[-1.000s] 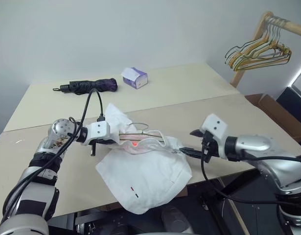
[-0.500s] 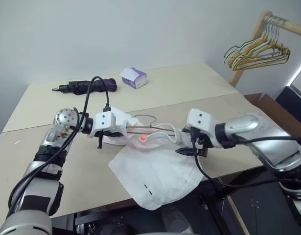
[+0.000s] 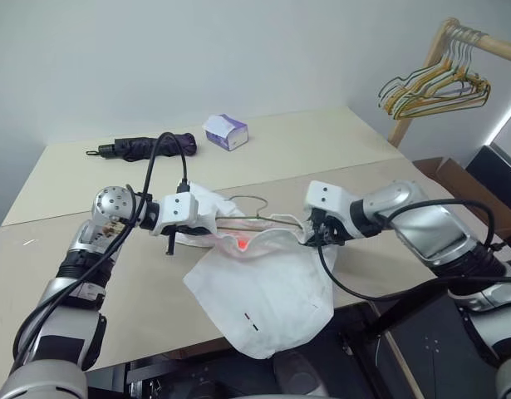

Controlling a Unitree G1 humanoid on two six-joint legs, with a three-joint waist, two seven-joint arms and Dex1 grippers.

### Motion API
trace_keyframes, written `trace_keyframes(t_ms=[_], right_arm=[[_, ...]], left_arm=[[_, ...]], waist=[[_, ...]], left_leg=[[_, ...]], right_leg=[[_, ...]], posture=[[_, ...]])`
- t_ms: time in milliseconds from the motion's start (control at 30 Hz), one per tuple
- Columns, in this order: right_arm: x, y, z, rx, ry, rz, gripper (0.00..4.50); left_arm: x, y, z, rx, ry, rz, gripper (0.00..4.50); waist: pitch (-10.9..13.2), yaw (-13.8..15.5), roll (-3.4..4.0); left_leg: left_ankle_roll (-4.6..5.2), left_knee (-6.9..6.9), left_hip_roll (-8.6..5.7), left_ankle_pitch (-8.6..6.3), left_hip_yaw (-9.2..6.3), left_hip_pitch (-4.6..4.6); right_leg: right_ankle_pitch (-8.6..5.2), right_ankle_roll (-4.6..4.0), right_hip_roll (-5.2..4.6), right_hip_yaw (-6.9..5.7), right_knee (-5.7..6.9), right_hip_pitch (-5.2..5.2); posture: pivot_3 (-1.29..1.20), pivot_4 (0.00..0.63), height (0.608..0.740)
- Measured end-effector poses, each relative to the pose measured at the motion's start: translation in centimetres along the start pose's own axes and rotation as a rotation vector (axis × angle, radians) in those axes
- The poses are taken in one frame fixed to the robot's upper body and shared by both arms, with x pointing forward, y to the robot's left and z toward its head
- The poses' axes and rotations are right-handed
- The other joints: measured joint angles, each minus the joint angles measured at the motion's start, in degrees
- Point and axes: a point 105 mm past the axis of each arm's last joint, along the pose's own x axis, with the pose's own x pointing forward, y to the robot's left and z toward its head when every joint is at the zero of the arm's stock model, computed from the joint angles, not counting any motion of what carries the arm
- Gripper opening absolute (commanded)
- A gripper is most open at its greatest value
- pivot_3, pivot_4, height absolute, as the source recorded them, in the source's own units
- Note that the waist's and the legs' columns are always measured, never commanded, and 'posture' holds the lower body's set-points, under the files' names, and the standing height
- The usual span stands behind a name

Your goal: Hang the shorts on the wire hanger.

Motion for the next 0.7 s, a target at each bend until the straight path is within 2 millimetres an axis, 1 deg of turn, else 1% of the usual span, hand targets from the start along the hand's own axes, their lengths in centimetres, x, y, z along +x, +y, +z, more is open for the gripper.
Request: trace_keyframes(t_ms=[100,300,367,400,567,600,700], right_arm=[[0.1,0.2,0.0,0.0,0.0,0.022,0.05],[0.1,0.8,-0.2,0.019,-0.004,0.047,0.05],[-0.1,1.1,-0.5,0.058,-0.012,0.052,0.0],[-0.2,1.2,-0.7,0.082,-0.017,0.056,0.0],[-1.0,2.9,-1.5,0.221,-0.07,0.083,0.0],[-1.3,3.3,-1.7,0.256,-0.087,0.078,0.0],[-1.7,5.0,-3.0,0.369,-0.102,0.071,0.0]], left_arm=[[0.1,0.0,0.0,-0.001,-0.002,-0.001,0.0],[0.1,0.1,0.2,0.003,-0.005,-0.002,0.0],[0.4,0.1,0.3,-0.003,-0.016,-0.005,0.58],[0.5,0.2,0.5,-0.004,-0.028,-0.005,0.77],[0.6,1.1,2.9,-0.037,-0.162,0.045,2.29],[0.7,1.3,3.3,-0.044,-0.193,0.076,2.51],[1.1,1.5,3.1,-0.107,-0.233,0.166,3.47]], waist=[[0.0,-0.14,0.0],[0.0,-0.43,0.0],[0.0,-0.48,0.0],[0.0,-0.46,0.0],[0.0,-0.53,0.0],[0.0,-0.51,0.0],[-0.02,-0.58,-0.02]], left_leg=[[0.0,0.0,0.0,0.0,0.0,0.0],[0.0,0.0,0.0,0.0,-0.02,0.0],[0.0,0.0,0.0,0.0,-0.02,-0.01],[0.0,0.0,0.0,0.0,-0.03,-0.02],[0.0,0.0,0.0,0.0,-0.05,-0.02],[0.0,0.0,0.0,0.0,-0.08,-0.01],[0.0,0.01,0.0,0.0,-0.08,-0.02]], right_leg=[[0.0,0.0,0.0,0.0,0.0,0.0],[0.0,0.0,0.0,0.0,0.0,0.01],[0.0,0.0,0.0,0.0,0.0,0.0],[0.0,0.0,0.0,-0.01,0.0,0.01],[-0.01,0.01,0.0,-0.02,0.0,0.01],[-0.01,0.01,0.0,-0.02,0.0,0.03],[-0.01,0.01,0.0,-0.02,0.01,0.04]], posture=[[-0.37,0.0,0.74],[-0.38,0.0,0.74],[-0.38,0.0,0.74],[-0.38,0.0,0.74],[-0.4,0.0,0.74],[-0.4,0.0,0.74],[-0.41,0.0,0.74]])
